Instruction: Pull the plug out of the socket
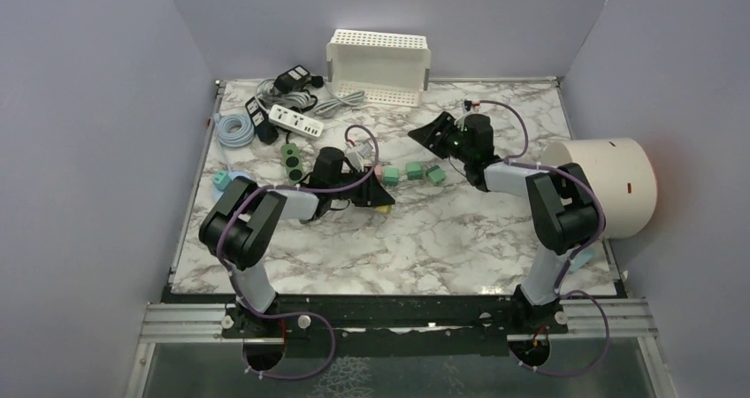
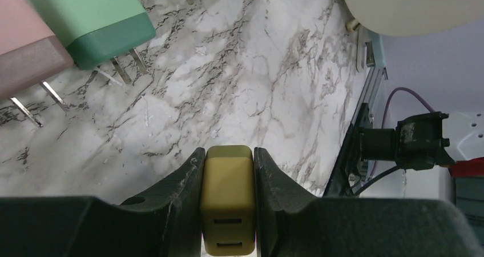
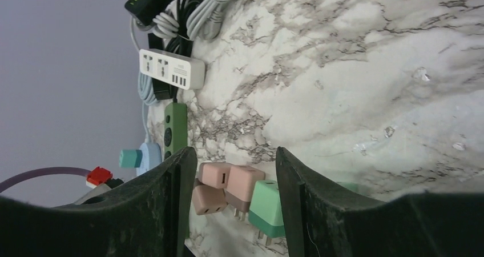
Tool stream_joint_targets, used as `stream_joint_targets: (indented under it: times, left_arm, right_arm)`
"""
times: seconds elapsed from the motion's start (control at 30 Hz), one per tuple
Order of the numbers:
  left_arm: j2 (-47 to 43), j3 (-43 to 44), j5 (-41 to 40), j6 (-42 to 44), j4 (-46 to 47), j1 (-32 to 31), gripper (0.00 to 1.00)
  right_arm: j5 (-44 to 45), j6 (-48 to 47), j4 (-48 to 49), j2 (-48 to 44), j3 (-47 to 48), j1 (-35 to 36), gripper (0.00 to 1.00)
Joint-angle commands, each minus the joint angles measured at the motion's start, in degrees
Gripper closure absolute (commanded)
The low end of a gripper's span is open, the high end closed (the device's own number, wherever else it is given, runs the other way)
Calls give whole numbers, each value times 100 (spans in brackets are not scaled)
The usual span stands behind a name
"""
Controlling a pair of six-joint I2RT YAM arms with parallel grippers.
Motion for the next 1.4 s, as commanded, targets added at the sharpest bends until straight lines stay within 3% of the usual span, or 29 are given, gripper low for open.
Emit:
stream_joint_targets:
  times: [0.0,0.27,0.4,0.47,0.57,0.7,0.87,1.07,1.27,1.37]
  left_arm:
    - [350,225,45,-256,537,-112,77]
    - [529,355,-99,-256,267,-93,47]
    - [265,349,-477,-82,-10,-62,19]
    - [-10,388,-672,17,-271,25,12]
    - [-697,626,-977,168,-1041,404,10]
    - [-1544,1124,-1349,608,-2545,1454,5]
    - [-1372,1736,-1779,1713,-4189,2616,3]
    - [-562,1848,-2267,2127,-4352,2898,5]
    - [256,2248,-2119,2241,-4367,2898,18]
    - [401,2284,-2305,2310,-4458,2896,20]
  right_arm:
    - [77,-384,47,-172,-110,-12,41]
    - [329,-721,-167,-270,-60,-9,38]
    - [368,-841,-169,-281,-59,-15,36]
    - [389,-985,-176,-338,-51,-11,36]
    - [595,-1615,-265,-587,-2,132,36]
    - [1671,-2983,-444,-987,96,1043,36]
    - [2395,-3994,-529,-858,454,2307,36]
    - [2571,-4518,-990,-30,1549,3535,36]
    - [1831,-4332,-1973,1107,2844,3829,36]
    - [1760,-4293,-2462,1542,3406,3869,36]
